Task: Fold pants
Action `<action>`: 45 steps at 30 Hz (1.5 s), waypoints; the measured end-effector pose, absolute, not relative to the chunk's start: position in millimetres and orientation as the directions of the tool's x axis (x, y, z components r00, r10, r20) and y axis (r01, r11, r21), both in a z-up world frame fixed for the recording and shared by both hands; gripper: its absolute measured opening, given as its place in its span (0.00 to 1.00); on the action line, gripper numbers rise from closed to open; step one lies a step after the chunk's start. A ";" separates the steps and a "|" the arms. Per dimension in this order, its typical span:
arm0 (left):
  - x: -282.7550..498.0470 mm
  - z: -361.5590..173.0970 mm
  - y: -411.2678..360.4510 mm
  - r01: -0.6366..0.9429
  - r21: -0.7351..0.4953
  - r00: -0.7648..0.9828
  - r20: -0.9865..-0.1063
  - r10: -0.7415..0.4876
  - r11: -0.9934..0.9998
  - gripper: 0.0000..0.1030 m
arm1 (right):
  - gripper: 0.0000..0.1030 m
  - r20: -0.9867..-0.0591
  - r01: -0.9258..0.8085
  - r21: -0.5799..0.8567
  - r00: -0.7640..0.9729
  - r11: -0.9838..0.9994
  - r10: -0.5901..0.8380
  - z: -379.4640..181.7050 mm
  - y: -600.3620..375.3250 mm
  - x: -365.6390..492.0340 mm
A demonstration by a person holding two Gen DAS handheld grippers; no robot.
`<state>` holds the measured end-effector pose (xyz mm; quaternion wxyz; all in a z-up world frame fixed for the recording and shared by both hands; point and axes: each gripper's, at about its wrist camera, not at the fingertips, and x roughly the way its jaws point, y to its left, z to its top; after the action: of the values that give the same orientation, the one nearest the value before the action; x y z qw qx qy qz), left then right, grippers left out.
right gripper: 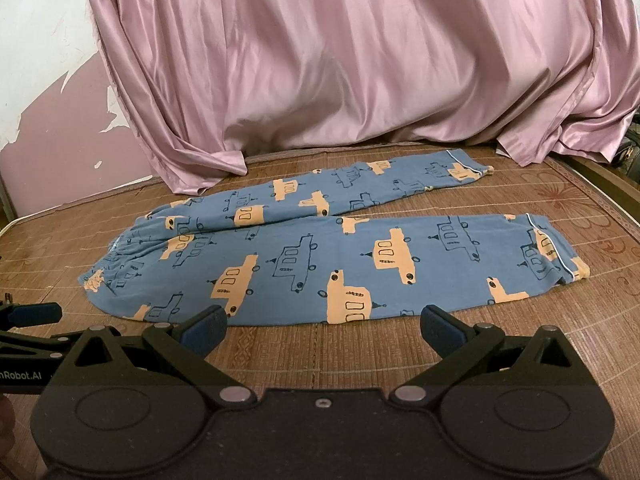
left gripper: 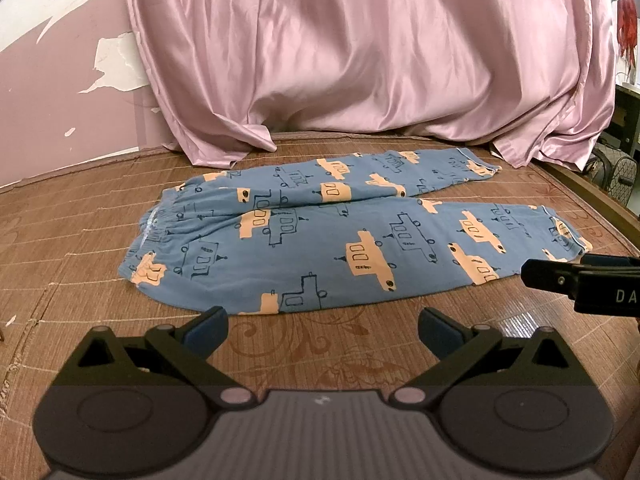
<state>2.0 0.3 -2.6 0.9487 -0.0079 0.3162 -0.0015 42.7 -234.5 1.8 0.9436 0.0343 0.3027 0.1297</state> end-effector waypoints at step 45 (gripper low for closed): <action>24.7 5.8 20.9 -0.030 0.076 0.719 -0.691 0.074 0.997 1.00 | 0.99 -0.628 -0.404 0.139 0.670 0.904 0.396 28.2 -239.2 88.8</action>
<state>24.7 20.9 5.8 0.9267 0.0296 0.3737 0.0279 88.8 -239.2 28.2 0.9137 -0.0058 0.3423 0.2190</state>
